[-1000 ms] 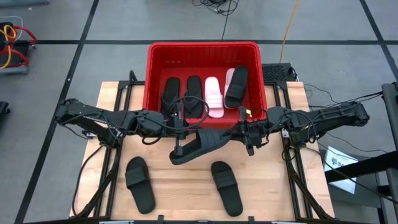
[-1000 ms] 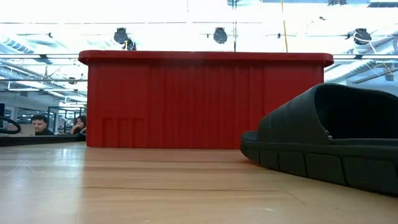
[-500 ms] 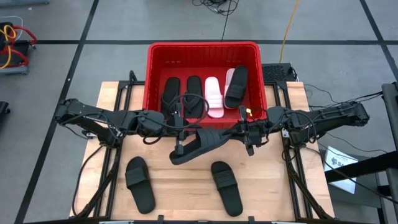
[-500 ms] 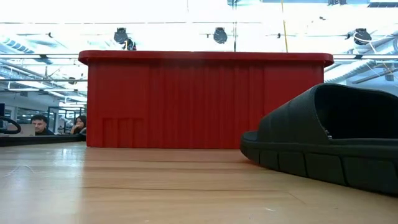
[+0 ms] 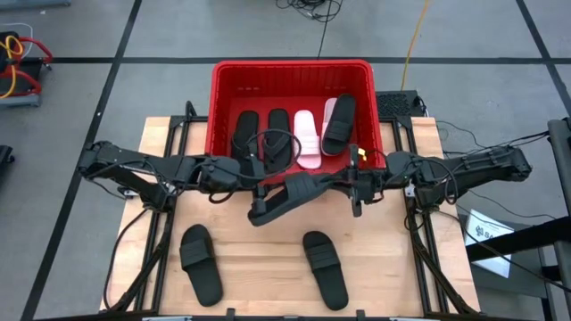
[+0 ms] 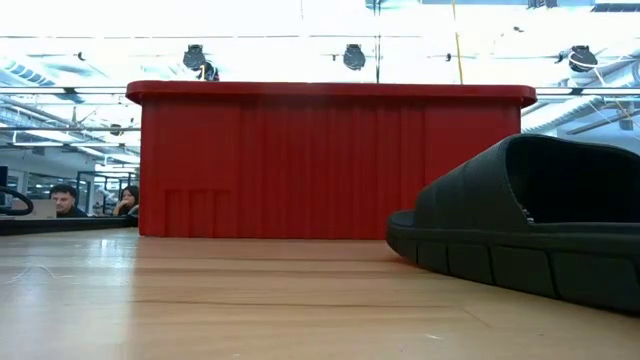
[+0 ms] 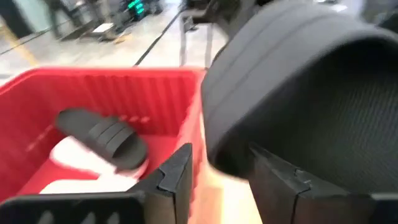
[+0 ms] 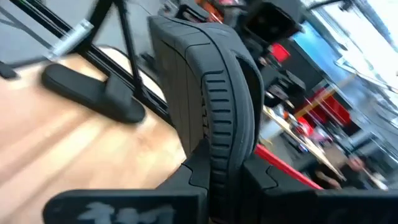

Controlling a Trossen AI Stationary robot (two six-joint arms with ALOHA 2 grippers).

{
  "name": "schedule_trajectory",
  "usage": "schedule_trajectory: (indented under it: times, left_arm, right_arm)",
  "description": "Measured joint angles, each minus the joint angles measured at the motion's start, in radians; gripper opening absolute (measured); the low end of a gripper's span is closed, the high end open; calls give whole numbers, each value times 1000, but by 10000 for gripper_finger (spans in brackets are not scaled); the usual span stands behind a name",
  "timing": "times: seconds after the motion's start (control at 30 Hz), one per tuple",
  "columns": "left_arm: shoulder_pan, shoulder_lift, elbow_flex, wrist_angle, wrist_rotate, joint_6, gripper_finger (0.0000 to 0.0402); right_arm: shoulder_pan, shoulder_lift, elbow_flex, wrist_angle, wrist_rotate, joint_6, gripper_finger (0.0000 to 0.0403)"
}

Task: Pick and place slides into bin
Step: Put the black slide into the red bin

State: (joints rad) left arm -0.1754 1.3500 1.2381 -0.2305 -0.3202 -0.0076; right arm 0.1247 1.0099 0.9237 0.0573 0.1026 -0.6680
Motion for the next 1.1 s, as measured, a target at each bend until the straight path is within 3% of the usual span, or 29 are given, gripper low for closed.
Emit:
schedule_trajectory:
  times: [0.33,0.6,0.93,1.0,1.1]
  left_arm:
    - [9,-22,1,-28,-181,6,147]
    - [20,-91,1,-26,-265,50,147]
    - [20,-194,0,-28,-274,61,147]
    - [20,-205,0,-27,-273,71,147]
    - [21,-209,0,-26,-275,92,147]
  right_arm:
    - [-1,-87,0,-114,111,1,24]
    - [-3,-143,1,-170,412,-39,24]
    - [-94,-111,2,-6,888,-69,24]
    - [-128,-85,2,27,934,-66,24]
    - [-169,-20,5,98,920,-75,23]
